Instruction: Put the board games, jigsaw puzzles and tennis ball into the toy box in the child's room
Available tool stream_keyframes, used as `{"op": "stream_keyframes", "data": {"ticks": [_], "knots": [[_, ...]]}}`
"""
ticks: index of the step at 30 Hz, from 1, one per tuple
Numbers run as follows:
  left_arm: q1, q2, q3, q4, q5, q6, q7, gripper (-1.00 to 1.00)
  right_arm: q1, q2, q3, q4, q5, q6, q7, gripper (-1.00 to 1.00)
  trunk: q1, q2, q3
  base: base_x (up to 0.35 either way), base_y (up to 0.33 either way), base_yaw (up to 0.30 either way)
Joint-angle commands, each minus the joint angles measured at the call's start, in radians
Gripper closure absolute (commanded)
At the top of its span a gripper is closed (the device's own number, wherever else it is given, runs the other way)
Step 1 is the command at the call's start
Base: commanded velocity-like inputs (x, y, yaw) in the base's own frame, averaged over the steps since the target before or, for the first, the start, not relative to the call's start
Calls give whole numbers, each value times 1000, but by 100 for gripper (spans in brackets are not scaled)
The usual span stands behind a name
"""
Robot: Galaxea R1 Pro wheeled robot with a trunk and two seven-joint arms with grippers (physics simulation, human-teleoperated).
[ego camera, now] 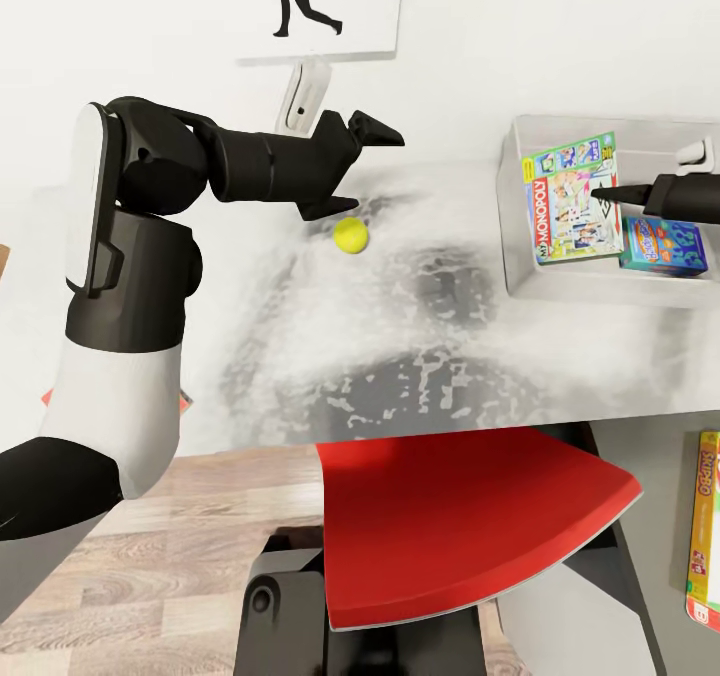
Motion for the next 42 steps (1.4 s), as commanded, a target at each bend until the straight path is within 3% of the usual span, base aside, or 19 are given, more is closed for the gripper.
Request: {"op": "stream_keyframes", "data": {"ticks": [1,42], "knots": [[-1,0,1,0,8,3,10,-100,-1,1,-4,0,11,1,9,100,1,-2,-1,0,0,0],[-1,-1,-1,1,5,3,11,-100,2,1,-3,6,12,-42,8,100,1,-2,-9,0,0,0]]}}
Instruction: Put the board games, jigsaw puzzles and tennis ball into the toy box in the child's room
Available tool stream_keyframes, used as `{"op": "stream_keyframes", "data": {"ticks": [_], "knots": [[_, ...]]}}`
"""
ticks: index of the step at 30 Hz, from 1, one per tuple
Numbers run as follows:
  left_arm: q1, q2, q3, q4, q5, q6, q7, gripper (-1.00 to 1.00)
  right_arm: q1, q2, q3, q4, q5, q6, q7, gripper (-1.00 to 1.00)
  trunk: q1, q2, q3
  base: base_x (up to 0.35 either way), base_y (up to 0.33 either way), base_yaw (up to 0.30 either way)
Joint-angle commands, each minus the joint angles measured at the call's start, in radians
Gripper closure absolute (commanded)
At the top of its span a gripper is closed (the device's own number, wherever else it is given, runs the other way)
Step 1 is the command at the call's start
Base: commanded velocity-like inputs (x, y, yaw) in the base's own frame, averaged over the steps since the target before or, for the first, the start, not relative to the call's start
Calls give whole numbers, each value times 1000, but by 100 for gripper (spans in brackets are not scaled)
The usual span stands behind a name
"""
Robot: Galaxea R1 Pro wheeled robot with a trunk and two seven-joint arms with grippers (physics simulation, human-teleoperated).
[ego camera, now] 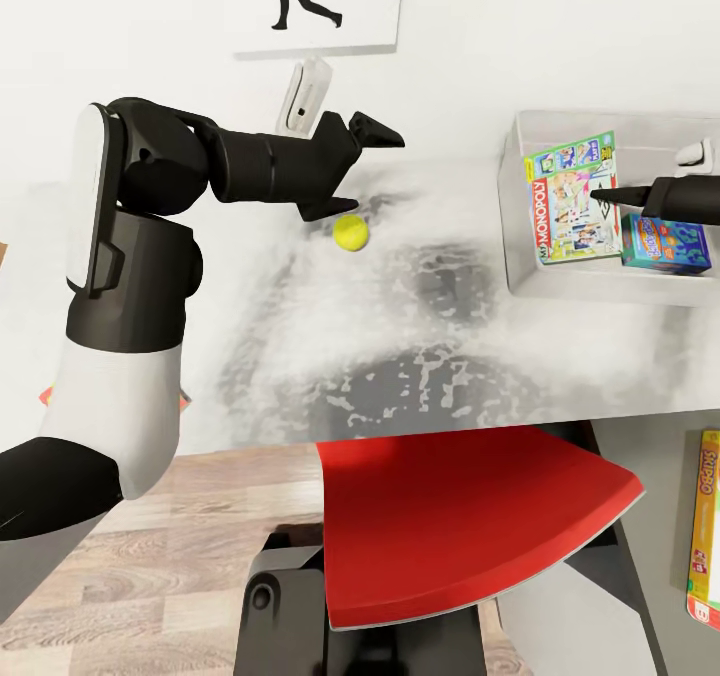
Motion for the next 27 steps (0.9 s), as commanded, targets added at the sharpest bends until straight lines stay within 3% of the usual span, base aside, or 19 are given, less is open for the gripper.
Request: {"op": "stream_keyframes", "data": {"ticks": [1,17,18,27], "knots": [[-1,-1,1,0,7,3,10,-100,-1,1,-5,0,10,8,8,100,1,-2,-1,0,0,0],[-1,-1,1,0,7,3,10,-100,-2,1,-5,5,11,8,-4,100,1,-2,-1,0,0,0],[-1,-1,1,0,7,3,10,-100,-2,1,-5,5,11,8,-8,-100,1,-2,-1,0,0,0],[-1,-1,1,0,7,3,10,-100,-3,1,-5,6,9,8,-27,-100,1,-2,-1,0,0,0]]}}
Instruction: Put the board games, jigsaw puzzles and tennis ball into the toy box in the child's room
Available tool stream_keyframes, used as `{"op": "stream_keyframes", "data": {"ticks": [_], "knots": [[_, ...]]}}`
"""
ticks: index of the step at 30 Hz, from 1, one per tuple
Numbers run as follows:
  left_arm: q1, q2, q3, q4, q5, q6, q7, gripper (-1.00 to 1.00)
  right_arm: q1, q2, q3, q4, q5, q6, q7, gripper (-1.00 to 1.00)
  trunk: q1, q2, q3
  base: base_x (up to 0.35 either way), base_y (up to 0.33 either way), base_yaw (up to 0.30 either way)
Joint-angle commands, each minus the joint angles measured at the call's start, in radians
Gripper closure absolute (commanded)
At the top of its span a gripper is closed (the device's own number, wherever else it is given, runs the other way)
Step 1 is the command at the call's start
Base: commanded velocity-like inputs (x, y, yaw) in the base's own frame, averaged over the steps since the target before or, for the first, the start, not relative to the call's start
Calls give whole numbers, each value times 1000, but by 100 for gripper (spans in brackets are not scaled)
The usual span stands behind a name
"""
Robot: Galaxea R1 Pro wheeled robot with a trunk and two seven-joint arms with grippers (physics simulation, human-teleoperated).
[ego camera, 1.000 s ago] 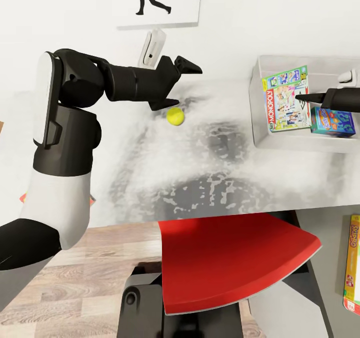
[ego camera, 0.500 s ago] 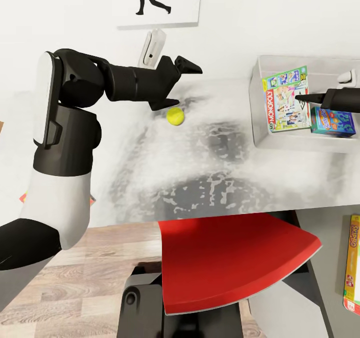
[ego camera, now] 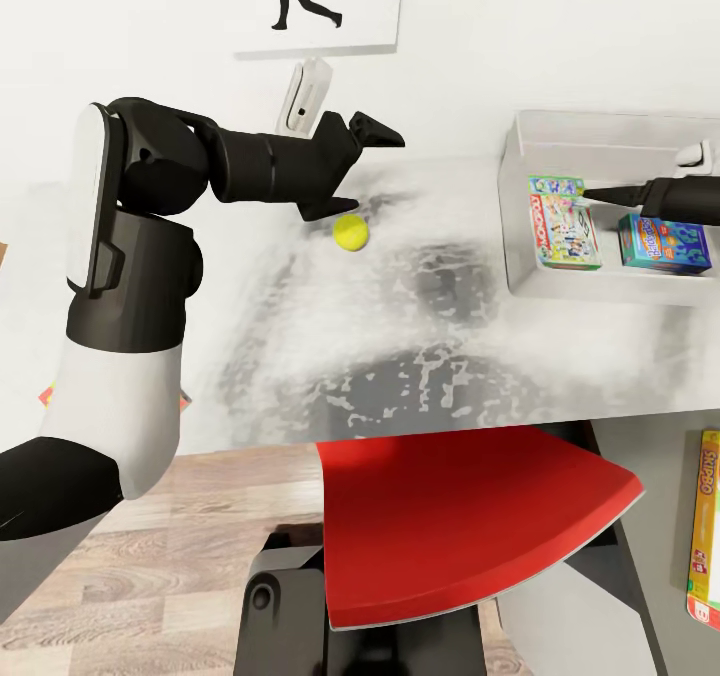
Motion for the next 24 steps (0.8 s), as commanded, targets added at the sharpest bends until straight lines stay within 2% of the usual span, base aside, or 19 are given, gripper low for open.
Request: {"op": "stream_keyframes", "data": {"ticks": [1,24], "knots": [[-1,-1,1,0,8,3,10,-100,-1,1,-5,-1,10,8,7,-100,1,-2,-1,0,0,0],[-1,0,1,0,8,3,10,-100,-13,-9,-10,-9,4,9,1,-100,1,-2,-1,0,0,0]]}}
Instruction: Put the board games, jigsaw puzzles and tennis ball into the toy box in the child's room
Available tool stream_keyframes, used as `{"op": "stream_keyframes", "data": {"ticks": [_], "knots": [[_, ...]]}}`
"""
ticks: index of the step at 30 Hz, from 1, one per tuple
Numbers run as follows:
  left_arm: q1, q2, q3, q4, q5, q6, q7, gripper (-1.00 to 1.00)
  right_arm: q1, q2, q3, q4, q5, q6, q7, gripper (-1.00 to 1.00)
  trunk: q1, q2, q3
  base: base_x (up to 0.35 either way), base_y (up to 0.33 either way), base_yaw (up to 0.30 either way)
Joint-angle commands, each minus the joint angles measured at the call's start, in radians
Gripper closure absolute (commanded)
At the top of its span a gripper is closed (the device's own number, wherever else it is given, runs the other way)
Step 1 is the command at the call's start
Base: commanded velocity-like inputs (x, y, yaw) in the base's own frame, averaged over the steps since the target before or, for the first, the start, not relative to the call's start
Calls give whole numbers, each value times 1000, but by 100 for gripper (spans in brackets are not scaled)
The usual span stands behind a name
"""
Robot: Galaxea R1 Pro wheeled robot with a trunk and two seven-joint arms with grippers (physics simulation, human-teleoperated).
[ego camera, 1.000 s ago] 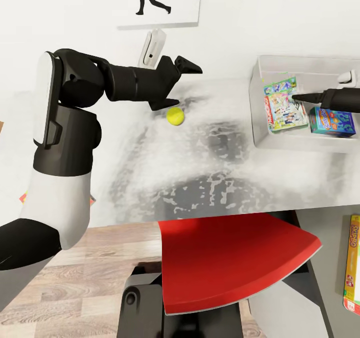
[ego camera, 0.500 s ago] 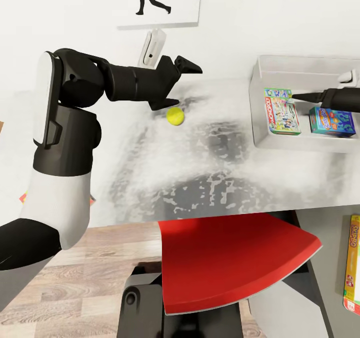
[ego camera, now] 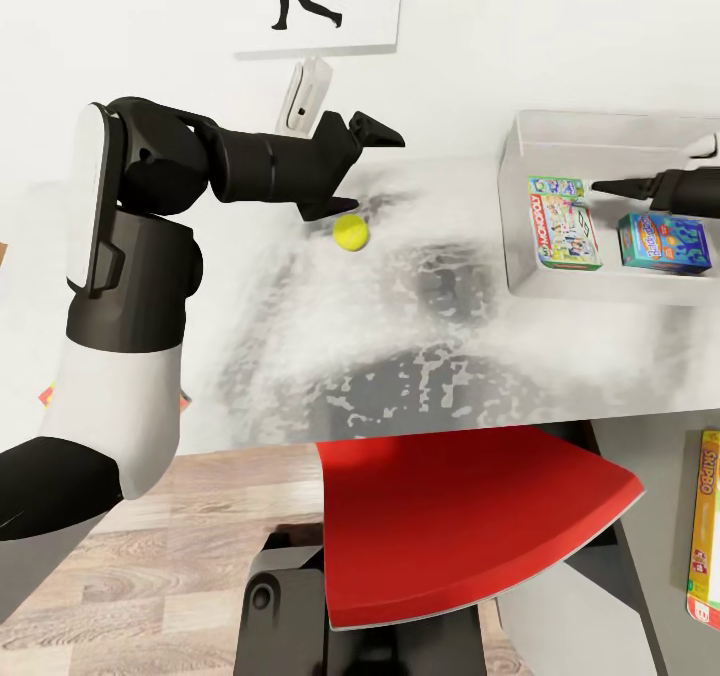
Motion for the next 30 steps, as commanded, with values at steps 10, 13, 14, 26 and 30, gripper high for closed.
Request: {"op": "stream_keyframes", "data": {"ticks": [10,13,14,26,30], "knots": [[3,0,-2,0,6,3,10,-100,-14,-24,-14,-88,6,16,6,-100,1,-2,-1,0,0,0],[4,0,-2,0,6,3,9,-100,-16,-35,-24,-122,4,25,6,-100,1,-2,-1,0,0,0],[5,0,-2,-1,6,2,9,-100,-16,-38,-31,-137,3,33,6,-100,1,-2,-1,0,0,0],[10,0,-15,-1,6,2,10,-100,16,-58,-88,-241,0,131,24,-100,1,-2,-1,0,0,0],[10,0,-40,-2,3,2,10,-100,55,-71,-93,-304,0,227,40,-100,1,-2,-1,0,0,0]]}}
